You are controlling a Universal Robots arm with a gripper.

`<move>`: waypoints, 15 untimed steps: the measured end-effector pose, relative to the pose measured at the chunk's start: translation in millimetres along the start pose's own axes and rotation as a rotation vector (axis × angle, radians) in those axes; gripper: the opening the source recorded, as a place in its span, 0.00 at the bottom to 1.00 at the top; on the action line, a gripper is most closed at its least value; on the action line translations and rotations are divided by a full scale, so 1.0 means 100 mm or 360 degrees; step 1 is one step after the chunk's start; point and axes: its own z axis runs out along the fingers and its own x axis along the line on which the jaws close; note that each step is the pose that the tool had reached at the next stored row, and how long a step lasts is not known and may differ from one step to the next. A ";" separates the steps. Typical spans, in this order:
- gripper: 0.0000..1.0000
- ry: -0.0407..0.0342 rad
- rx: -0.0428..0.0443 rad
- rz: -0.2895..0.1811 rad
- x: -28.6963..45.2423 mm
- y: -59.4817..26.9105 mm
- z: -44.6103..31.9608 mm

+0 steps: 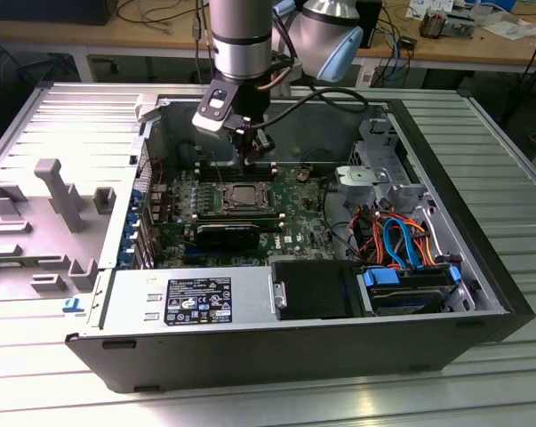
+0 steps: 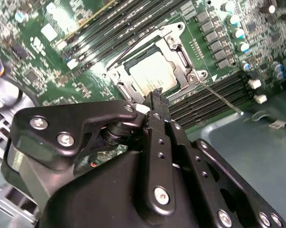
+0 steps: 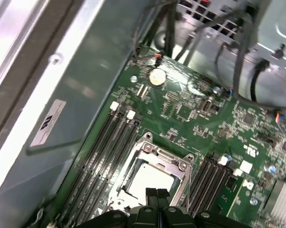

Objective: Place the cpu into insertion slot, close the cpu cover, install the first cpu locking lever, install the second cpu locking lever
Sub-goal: 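Install the first cpu locking lever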

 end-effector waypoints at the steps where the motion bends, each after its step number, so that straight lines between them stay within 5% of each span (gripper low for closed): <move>1: 0.11 0.0001 -0.0002 -0.0029 0.000 0.000 0.000; 15: 0.11 0.0014 -0.0035 -0.0549 0.002 -0.001 0.023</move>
